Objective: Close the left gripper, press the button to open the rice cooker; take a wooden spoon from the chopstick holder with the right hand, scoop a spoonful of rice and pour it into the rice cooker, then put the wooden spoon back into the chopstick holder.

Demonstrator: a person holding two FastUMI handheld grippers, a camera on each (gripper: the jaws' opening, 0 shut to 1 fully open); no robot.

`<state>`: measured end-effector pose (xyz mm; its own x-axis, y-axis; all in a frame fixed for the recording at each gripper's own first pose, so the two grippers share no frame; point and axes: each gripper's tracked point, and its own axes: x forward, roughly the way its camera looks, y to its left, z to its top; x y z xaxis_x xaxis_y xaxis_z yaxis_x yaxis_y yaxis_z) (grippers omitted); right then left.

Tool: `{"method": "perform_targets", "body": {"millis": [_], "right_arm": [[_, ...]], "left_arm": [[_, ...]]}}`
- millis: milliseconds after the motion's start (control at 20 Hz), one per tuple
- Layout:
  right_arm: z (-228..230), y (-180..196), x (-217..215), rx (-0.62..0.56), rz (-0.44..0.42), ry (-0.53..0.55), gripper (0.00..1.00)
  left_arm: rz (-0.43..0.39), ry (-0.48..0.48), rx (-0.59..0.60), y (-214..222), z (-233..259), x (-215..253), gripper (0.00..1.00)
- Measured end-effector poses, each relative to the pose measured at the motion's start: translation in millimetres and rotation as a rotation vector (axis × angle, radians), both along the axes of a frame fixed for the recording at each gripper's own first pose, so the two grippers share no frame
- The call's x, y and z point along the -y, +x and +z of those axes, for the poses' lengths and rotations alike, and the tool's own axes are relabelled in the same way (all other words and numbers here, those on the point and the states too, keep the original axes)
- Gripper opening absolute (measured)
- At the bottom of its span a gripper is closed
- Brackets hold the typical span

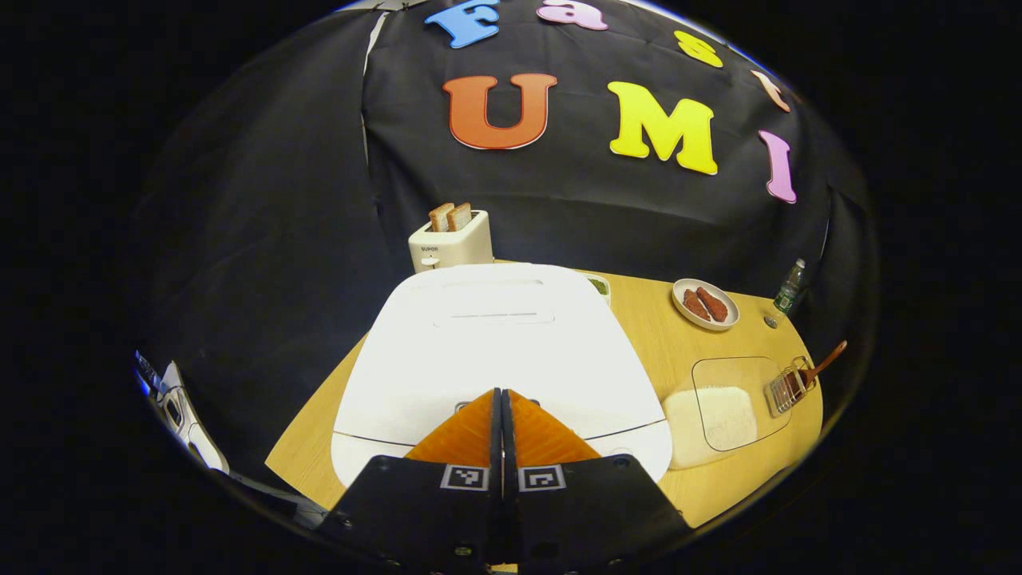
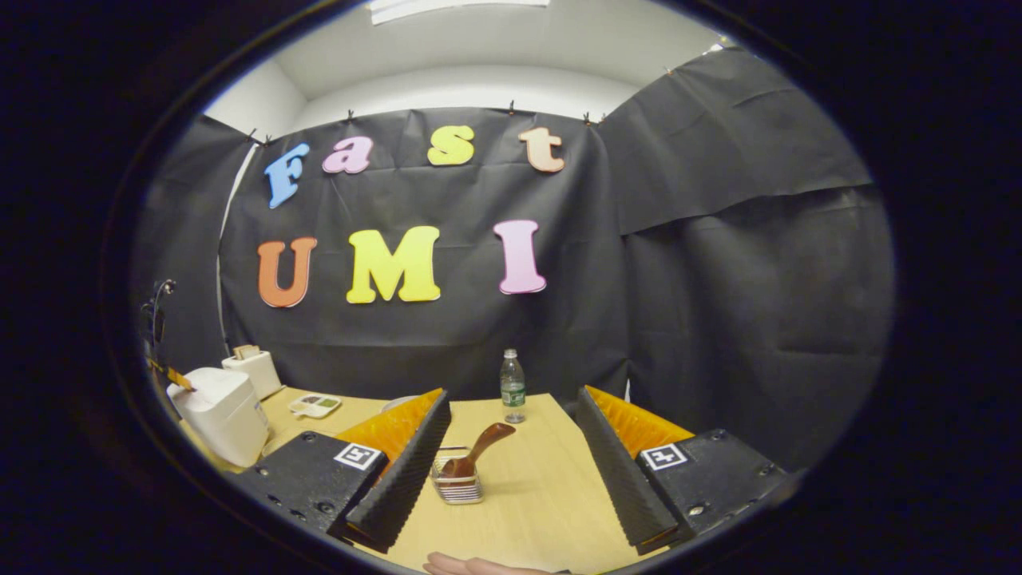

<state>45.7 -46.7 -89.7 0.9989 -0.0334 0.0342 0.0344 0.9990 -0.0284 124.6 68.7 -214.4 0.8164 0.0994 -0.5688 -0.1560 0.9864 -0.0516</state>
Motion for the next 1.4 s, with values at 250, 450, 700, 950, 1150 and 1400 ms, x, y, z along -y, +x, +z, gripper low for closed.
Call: {"method": "perform_targets", "body": {"millis": [250, 450, 700, 950, 1150, 1400], "right_arm": [[-26, 16, -3, -0.047, 0.004, -0.013, 1.0], [-45, 29, -11, -0.091, 0.009, -0.007, 1.0], [-57, 42, -14, -0.114, 0.009, -0.031, 1.0], [-74, 56, -25, -0.133, 0.049, 0.008, 1.0], [-92, 76, -30, -0.146, 0.065, 0.023, 1.0], [-124, 106, -40, -0.211, 0.109, 0.11, 1.0]], "left_arm": [[0.003, 0.124, 0.218, -5, 69, -8, 0.0], [-0.013, 0.097, 0.246, -41, 98, 3, 0.0], [-0.012, 0.075, 0.385, -77, 145, 21, 0.74], [-0.016, 0.048, 0.481, -112, 185, 42, 0.96], [0.011, 0.047, 0.569, -136, 205, 43, 0.96], [-0.028, 0.041, 0.664, -161, 228, 56, 0.95]]}}
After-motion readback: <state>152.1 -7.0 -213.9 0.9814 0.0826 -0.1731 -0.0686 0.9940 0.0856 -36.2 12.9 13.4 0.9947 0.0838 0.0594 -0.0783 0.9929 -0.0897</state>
